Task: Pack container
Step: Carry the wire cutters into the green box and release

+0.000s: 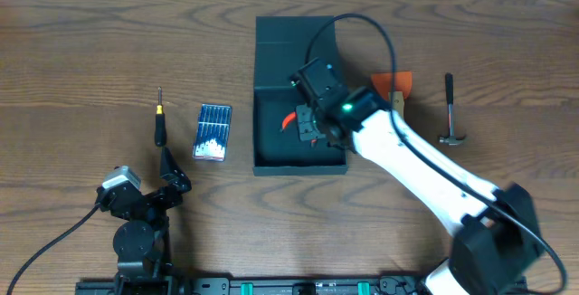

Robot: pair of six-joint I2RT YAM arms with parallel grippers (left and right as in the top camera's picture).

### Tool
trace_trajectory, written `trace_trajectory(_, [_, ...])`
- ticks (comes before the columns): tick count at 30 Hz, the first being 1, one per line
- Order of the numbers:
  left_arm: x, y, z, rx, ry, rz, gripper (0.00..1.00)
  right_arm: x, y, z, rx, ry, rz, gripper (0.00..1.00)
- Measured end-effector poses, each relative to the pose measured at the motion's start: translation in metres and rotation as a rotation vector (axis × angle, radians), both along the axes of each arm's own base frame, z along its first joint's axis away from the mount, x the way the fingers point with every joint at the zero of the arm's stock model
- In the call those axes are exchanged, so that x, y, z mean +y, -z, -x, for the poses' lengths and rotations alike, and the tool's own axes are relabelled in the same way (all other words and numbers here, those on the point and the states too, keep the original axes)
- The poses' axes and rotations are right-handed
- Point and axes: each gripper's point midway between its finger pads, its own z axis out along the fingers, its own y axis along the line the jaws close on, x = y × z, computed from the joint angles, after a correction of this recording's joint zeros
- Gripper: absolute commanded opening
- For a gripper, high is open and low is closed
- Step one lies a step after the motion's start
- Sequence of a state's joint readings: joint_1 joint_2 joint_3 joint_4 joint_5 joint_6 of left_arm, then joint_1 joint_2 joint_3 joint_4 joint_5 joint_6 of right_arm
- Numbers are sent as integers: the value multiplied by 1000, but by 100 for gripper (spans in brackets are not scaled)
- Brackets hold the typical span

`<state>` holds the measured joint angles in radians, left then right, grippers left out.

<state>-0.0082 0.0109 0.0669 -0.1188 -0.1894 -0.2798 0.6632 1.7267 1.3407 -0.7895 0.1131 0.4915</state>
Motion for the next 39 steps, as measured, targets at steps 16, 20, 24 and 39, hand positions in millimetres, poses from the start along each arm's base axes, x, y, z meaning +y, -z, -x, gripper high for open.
trace_trajectory(16, [0,0,0,0,0,0,98,0,79,2,142,-6,112,1])
trace_trajectory(20, [0,0,0,0,0,0,99,-2,94,5,173,-9,137,31])
trace_trajectory(24, [0,0,0,0,0,0,98,-2,98,4,175,-8,138,60])
trace_trajectory(39, [0,0,0,0,0,0,98,30,14,-35,70,-67,79,74])
